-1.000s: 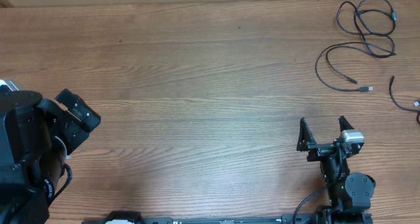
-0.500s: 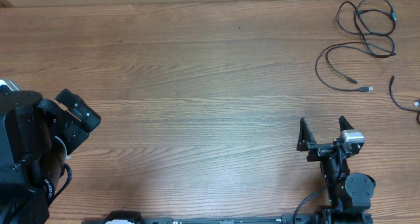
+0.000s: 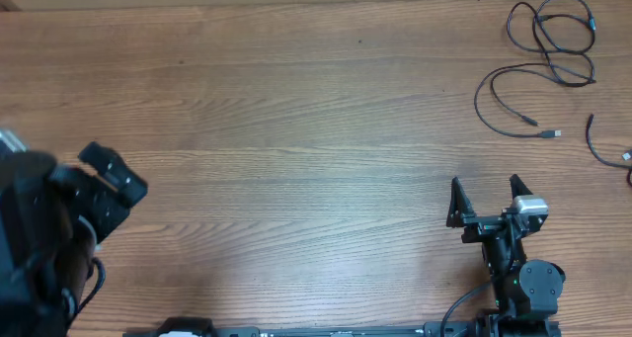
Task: Untangle cables
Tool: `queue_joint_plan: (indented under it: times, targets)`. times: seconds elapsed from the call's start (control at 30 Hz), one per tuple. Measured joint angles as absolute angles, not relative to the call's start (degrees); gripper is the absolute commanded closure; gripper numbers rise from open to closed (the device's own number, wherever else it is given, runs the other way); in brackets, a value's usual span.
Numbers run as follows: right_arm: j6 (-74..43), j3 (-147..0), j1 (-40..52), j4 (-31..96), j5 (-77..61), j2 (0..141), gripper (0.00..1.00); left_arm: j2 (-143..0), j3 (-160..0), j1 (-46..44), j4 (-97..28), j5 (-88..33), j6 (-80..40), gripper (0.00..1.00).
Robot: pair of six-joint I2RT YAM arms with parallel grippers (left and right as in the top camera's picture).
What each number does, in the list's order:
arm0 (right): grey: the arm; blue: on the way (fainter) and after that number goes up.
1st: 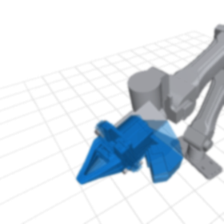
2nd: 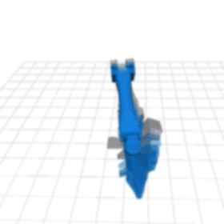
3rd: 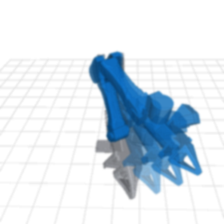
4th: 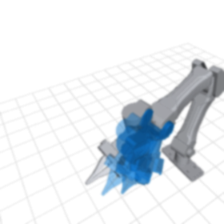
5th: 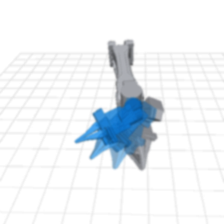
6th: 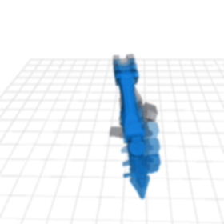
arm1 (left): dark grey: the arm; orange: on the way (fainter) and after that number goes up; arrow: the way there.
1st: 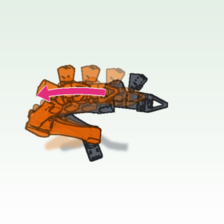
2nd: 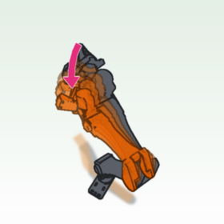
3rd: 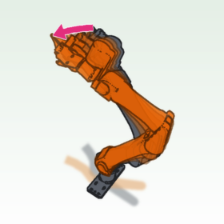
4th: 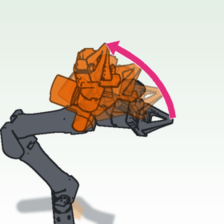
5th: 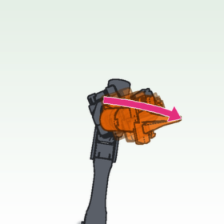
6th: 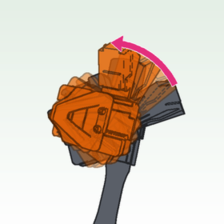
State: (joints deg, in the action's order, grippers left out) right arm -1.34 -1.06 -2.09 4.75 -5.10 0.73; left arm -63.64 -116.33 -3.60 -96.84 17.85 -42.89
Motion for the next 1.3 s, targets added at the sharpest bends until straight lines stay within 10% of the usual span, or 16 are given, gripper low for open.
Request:
queue_joint_plan:
  times: [0.8, 1.3]
  targets:
    - [-1.32, -1.06, -2.15, 4.71, -5.15, 0.73, 0.0, -24.29, -101.47, 3.11, -95.0, 16.51, -49.43, 0.0]
    - [-1.32, -1.06, -2.17, 4.64, -5.13, 0.73, 0.0, -3.73, -46.02, 3.46, -53.19, 12.21, -50.24, 0.0]
